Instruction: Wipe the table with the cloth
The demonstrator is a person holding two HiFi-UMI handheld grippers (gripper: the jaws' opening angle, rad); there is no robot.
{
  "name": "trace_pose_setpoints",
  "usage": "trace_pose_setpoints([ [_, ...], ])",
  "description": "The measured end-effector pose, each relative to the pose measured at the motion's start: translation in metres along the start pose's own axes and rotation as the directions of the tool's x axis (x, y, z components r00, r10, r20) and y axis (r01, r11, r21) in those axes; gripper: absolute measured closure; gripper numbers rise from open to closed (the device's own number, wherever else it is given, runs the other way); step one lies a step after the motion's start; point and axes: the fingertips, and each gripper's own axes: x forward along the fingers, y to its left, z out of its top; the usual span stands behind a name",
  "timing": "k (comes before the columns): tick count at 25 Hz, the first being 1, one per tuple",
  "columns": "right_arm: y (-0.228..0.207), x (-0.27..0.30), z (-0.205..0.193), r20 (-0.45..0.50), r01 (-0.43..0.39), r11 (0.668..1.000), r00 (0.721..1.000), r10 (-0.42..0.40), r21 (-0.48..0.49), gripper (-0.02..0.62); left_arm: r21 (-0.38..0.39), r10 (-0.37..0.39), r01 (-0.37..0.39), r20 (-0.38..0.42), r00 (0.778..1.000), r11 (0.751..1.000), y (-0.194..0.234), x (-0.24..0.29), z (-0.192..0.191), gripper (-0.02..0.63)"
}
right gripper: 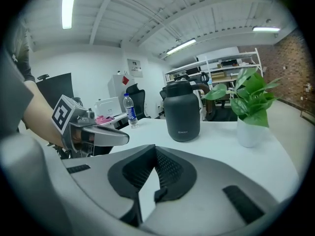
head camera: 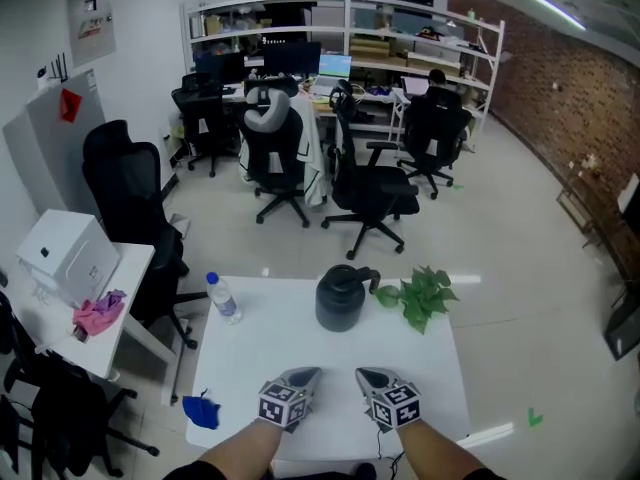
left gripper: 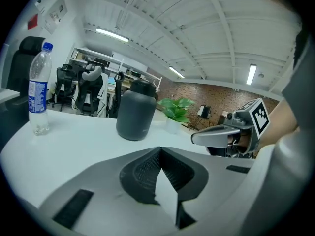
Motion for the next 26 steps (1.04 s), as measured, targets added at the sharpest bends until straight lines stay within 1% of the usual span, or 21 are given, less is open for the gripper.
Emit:
trace_pose_setpoints([
  [6, -0.007, 0.008, -0.001, -0.017, 0.007, 1.0, 1.0, -0.007, -0.006, 0.589, 0.009, 0.004, -0.004, -0.02, 1.0, 1.0, 0.004, 0.002, -0.001, 0.606],
  [11, -0.011, 0.01, 0.001, -0.018, 0.013, 1.0, 1.0, -0.013, -0.003, 0.59, -0.008, 0.011, -0.011, -0.017, 1.0, 1.0, 0.009, 0.005, 0.001, 0.606],
  [26, -0.014, 0.01, 0.001, -0.029, 0.011, 1.0, 1.0, -0.011, -0.01, 0.589, -0.004, 0.007, -0.008, -0.039, 0.999, 1.0, 0.012, 0.01, -0.002, 0.606],
])
